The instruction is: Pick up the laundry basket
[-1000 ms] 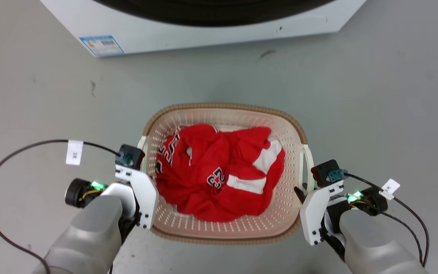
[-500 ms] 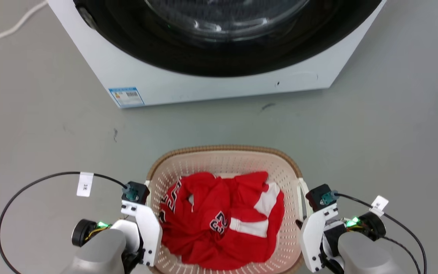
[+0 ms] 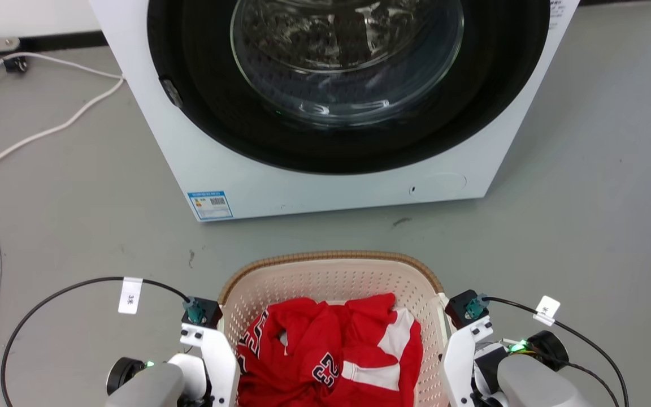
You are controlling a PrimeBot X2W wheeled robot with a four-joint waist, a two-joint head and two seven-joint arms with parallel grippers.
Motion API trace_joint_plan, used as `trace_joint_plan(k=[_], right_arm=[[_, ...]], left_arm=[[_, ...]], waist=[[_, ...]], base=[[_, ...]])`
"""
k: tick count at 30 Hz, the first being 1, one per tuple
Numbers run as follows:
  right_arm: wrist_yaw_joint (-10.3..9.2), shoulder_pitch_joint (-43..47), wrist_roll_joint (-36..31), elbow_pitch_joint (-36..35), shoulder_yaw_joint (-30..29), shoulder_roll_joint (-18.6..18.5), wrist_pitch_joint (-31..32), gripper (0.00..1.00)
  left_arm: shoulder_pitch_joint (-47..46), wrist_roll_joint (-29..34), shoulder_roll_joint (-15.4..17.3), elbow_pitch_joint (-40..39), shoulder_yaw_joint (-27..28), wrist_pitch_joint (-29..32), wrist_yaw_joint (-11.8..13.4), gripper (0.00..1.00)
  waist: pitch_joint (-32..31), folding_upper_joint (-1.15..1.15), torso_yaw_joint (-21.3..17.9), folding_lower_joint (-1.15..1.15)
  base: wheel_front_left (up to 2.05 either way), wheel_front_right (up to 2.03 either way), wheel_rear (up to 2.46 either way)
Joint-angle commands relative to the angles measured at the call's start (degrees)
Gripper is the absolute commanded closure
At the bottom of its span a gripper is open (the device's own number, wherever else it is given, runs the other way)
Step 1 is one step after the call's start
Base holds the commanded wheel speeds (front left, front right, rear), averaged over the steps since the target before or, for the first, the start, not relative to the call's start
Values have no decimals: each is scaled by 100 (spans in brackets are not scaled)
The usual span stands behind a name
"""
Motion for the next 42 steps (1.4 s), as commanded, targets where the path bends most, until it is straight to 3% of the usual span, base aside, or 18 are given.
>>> trace_joint_plan(k=[1, 19, 42], right_arm=[[-12, 29, 6, -22, 42, -119, 19, 100], [-13, 114, 806, -255, 790, -272, 667, 100], [-12, -5, 1504, -235, 1521, -396, 722, 100]], left_arm=[[90, 8, 79, -3, -52, 23, -16, 100], [318, -514, 93, -110, -419, 536, -17, 100], [287, -778, 16, 5, -625, 531, -17, 100]], waist=[[-118, -1, 32, 1], [-695, -1, 173, 1], [-811, -1, 192, 1]], base=[[0, 0, 0], [0, 0, 0], [0, 0, 0]])
